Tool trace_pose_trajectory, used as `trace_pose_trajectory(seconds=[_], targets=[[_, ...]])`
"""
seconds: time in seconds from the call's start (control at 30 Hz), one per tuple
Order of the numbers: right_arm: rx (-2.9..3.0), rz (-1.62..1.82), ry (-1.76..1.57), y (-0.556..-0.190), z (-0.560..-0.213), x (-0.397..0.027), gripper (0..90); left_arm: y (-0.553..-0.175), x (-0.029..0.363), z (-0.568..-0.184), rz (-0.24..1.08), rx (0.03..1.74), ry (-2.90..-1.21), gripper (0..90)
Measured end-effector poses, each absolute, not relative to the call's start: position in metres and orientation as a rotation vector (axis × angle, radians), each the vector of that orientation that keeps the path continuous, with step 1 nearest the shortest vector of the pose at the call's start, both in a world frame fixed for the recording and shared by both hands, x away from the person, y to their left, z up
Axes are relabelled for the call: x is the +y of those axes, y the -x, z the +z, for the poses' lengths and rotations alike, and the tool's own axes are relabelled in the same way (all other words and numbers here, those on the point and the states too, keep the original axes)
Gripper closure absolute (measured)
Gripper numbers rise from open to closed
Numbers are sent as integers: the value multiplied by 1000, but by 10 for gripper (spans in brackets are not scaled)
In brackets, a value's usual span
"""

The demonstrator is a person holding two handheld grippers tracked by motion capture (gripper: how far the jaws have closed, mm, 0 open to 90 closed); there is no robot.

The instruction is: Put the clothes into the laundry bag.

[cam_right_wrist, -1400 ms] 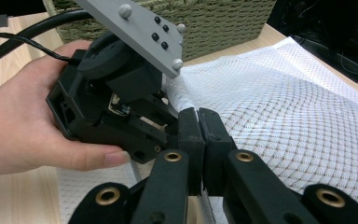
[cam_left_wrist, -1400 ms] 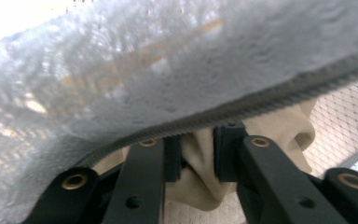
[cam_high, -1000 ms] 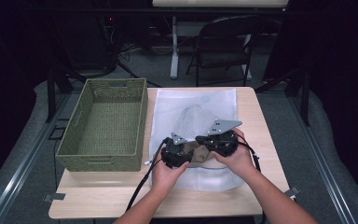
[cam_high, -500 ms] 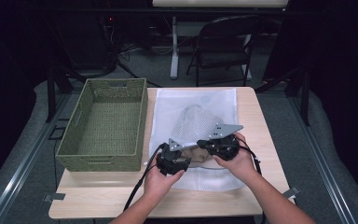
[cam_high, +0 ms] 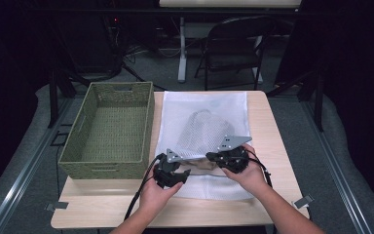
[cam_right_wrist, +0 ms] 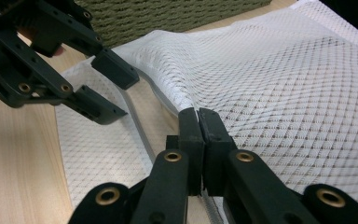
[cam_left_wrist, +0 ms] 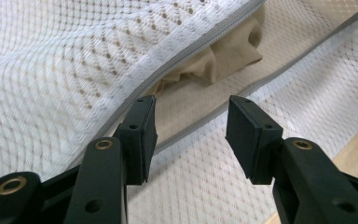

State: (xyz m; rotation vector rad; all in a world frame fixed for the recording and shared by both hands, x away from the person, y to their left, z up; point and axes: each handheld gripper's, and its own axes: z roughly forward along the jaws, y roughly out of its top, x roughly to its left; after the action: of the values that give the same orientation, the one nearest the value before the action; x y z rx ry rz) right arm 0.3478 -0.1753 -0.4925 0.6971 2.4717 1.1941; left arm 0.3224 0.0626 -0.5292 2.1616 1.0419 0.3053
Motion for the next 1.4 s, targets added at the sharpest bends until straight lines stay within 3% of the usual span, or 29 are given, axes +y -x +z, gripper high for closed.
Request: trace_pose_trajectory(seconds=[0.6,1.4], targets=[[2496,1161,-726,-345,-509,-174,874,-311,80,-532,283,1049,-2177,514],[2380,1184,-818,-319,-495,-201,644,-300,102,-527,295,1064,-2153,479]])
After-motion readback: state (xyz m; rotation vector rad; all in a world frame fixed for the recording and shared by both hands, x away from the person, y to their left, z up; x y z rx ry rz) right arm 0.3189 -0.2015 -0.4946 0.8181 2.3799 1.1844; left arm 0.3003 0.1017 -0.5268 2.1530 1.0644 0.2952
